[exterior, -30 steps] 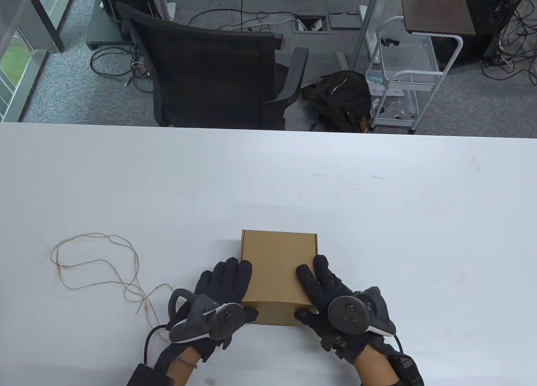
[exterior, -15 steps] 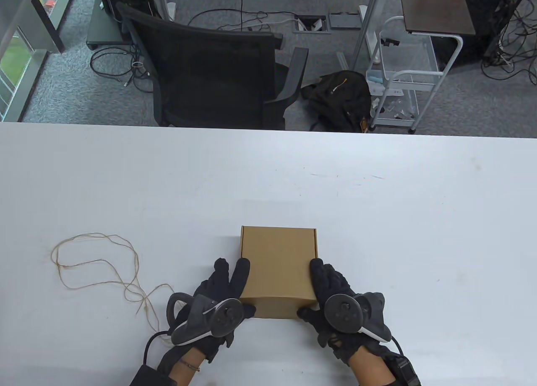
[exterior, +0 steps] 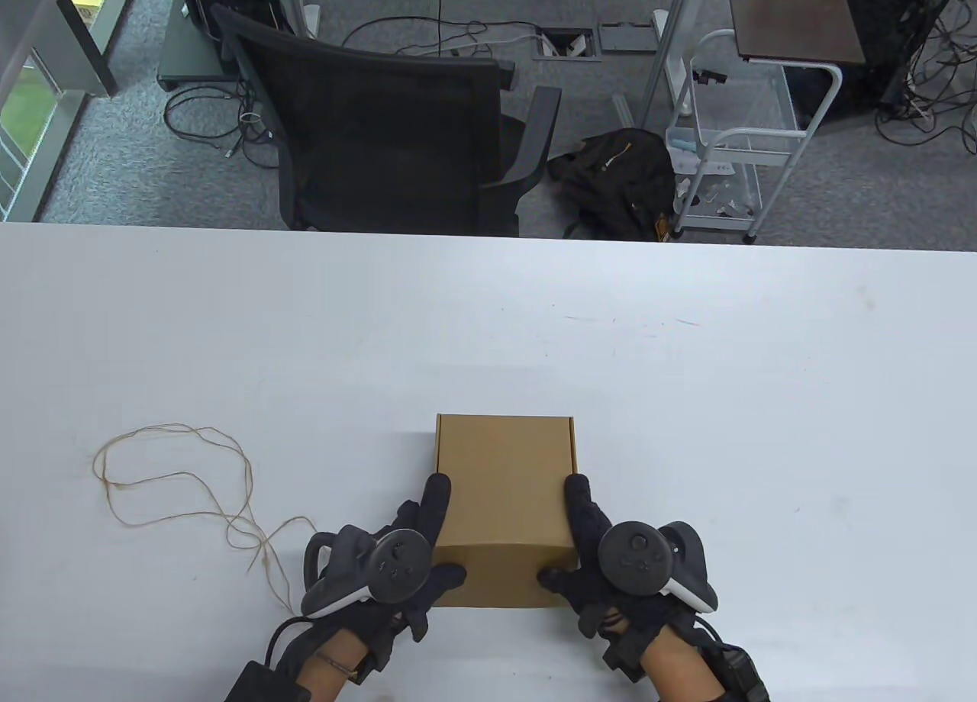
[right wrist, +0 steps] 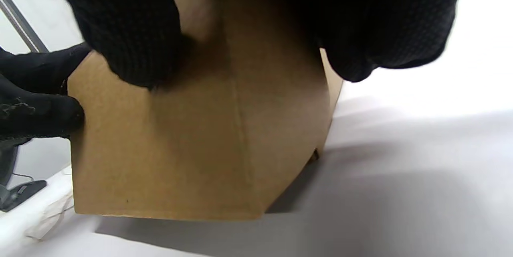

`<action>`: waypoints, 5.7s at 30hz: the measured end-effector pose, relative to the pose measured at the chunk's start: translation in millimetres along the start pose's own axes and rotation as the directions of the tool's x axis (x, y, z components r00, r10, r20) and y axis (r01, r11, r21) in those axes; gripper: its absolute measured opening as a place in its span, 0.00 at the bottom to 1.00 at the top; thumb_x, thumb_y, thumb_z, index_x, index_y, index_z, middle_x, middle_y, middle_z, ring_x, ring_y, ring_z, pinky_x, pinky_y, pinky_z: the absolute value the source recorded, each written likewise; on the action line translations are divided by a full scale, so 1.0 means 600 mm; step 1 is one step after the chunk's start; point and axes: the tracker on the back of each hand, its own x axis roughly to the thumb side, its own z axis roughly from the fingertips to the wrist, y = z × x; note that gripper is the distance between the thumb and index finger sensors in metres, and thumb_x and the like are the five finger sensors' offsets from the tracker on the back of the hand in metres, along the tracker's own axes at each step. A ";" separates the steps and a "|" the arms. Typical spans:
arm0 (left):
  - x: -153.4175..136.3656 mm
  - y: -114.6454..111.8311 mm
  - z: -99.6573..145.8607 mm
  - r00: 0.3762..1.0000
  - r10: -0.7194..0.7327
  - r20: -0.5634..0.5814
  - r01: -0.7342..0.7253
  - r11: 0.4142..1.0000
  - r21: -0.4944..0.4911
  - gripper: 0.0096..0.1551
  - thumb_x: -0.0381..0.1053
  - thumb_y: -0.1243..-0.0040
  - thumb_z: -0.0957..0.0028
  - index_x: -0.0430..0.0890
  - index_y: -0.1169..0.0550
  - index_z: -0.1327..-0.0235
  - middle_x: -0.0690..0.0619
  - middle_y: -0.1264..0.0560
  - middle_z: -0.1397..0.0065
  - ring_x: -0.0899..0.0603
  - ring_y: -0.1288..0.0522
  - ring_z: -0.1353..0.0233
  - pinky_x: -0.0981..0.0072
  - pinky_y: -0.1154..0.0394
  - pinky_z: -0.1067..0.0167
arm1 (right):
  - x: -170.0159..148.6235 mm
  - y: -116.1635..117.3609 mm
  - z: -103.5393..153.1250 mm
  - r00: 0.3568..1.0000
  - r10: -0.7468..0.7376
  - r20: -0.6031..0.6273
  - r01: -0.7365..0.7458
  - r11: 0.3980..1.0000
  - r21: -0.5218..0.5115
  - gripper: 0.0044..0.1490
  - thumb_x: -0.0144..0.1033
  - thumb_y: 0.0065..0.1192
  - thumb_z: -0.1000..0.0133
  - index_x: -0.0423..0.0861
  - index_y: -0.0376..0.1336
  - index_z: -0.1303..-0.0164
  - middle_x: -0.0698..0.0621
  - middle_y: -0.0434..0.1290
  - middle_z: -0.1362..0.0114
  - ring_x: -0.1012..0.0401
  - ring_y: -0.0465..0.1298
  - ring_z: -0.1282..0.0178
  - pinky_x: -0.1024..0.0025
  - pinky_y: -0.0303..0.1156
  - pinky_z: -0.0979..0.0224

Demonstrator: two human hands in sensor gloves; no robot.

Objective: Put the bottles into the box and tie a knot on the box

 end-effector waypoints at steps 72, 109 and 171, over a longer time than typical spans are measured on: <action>0.041 -0.007 -0.001 0.918 -0.392 0.060 0.388 0.920 0.061 0.74 0.70 0.27 0.58 0.53 0.60 0.12 0.40 0.70 0.09 0.21 0.67 0.16 0.21 0.52 0.26 | 0.027 0.018 -0.004 0.877 0.459 0.146 -0.468 0.883 0.039 0.80 0.49 0.82 0.60 0.43 0.27 0.22 0.36 0.19 0.22 0.34 0.23 0.26 0.31 0.35 0.26; 0.046 -0.030 -0.014 0.736 -0.672 0.084 0.611 0.712 0.346 0.74 0.62 0.22 0.63 0.37 0.52 0.16 0.31 0.47 0.11 0.24 0.42 0.16 0.38 0.38 0.24 | 0.041 0.050 -0.003 0.643 0.719 0.264 -0.586 0.684 -0.435 0.69 0.45 0.84 0.63 0.32 0.45 0.26 0.29 0.50 0.23 0.34 0.54 0.26 0.39 0.59 0.29; 0.060 0.058 0.042 0.924 0.095 0.372 -0.164 0.974 0.157 0.23 0.52 0.33 0.49 0.48 0.17 0.42 0.44 0.23 0.23 0.29 0.27 0.23 0.20 0.40 0.29 | 0.130 -0.007 0.035 0.860 0.137 0.492 0.087 0.910 -0.405 0.43 0.44 0.78 0.54 0.33 0.66 0.35 0.37 0.82 0.43 0.45 0.85 0.50 0.50 0.83 0.49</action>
